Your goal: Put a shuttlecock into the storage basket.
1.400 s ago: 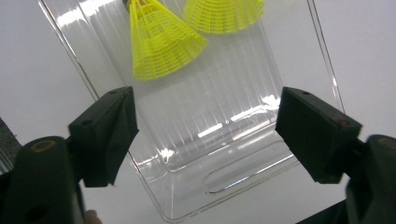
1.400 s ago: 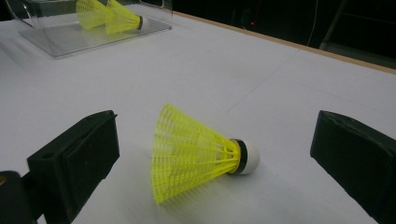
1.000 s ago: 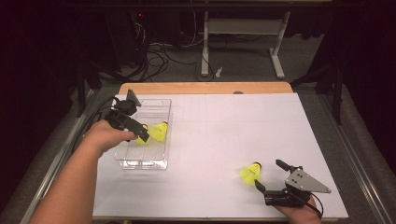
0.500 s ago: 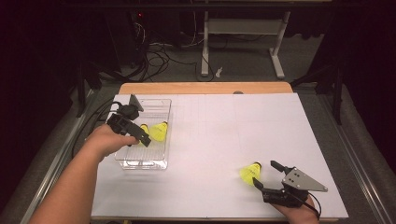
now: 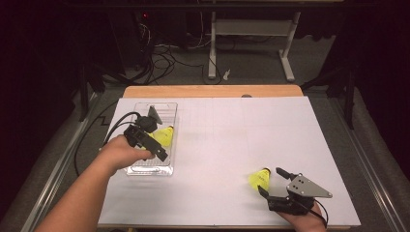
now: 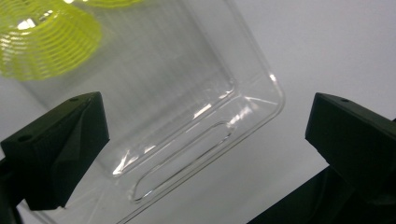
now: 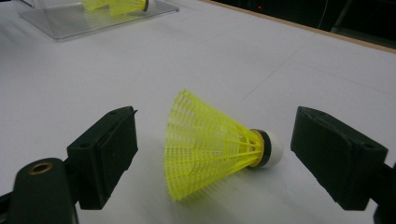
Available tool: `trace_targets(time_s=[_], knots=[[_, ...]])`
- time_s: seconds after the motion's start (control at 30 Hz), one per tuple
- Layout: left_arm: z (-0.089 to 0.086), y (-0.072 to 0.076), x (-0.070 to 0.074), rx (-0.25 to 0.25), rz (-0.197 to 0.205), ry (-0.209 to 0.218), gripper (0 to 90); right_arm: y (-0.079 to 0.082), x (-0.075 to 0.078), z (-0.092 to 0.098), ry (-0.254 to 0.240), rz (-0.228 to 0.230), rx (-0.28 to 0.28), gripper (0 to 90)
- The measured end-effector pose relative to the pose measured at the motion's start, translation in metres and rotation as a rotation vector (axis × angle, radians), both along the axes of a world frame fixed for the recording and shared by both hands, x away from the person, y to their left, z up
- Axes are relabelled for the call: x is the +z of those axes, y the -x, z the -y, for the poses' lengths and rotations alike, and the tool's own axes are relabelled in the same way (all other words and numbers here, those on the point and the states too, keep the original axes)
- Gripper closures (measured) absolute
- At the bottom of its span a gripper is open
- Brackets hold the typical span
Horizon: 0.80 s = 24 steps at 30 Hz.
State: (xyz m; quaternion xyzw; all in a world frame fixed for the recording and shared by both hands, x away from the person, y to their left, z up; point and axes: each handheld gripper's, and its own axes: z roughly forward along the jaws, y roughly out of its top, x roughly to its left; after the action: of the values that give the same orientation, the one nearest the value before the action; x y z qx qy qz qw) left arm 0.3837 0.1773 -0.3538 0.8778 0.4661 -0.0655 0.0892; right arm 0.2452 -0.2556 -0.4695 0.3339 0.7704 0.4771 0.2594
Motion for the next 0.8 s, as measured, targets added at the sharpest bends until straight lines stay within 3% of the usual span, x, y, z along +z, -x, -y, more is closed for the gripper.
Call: trace_targets(time_s=[0.53, 0.8], knots=[[0.058, 0.027, -0.003, -0.151, -0.009, 0.013, 1.4, 0.0, -0.001, -0.001, -0.002, 0.0, 0.0, 15.1], [0.066, 0.029, -0.007, -0.168, -0.009, 0.02, 1.4, 0.001, -0.001, -0.001, -0.005, 0.0, -0.002, 15.1]])
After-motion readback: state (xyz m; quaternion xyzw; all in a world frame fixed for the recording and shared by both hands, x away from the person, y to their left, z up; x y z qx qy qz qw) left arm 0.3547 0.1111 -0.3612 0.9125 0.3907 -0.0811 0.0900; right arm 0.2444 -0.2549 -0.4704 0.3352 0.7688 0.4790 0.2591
